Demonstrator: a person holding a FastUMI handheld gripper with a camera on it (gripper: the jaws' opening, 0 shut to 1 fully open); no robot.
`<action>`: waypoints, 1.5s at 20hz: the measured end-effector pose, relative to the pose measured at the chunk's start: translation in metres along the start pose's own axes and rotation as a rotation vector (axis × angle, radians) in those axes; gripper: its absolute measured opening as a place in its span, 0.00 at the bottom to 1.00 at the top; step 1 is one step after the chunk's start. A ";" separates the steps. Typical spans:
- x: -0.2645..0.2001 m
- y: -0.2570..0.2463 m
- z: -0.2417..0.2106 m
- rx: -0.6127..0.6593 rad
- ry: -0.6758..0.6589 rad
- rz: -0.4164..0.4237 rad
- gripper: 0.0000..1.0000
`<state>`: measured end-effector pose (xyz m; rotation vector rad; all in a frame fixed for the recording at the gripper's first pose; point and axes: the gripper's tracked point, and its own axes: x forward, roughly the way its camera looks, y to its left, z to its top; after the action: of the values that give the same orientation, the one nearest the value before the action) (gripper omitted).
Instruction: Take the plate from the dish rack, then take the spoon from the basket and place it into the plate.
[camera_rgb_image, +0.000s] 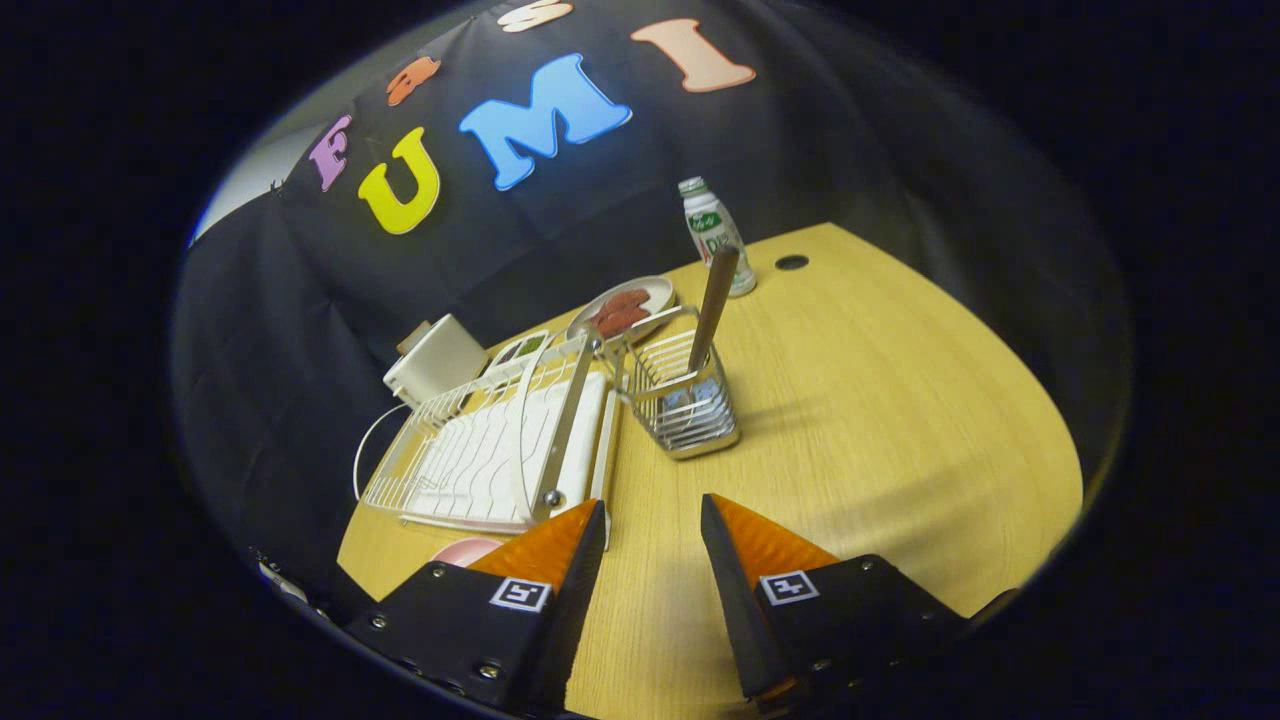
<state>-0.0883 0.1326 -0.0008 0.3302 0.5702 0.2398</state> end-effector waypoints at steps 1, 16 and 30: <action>0.003 -0.004 0.013 -0.002 -0.042 -0.021 0.61; 0.088 -0.040 0.081 0.140 -0.211 -0.137 0.51; 0.093 -0.013 0.121 0.006 -0.266 -0.119 0.03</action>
<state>0.0576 0.1206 0.0443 0.3270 0.3268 0.0771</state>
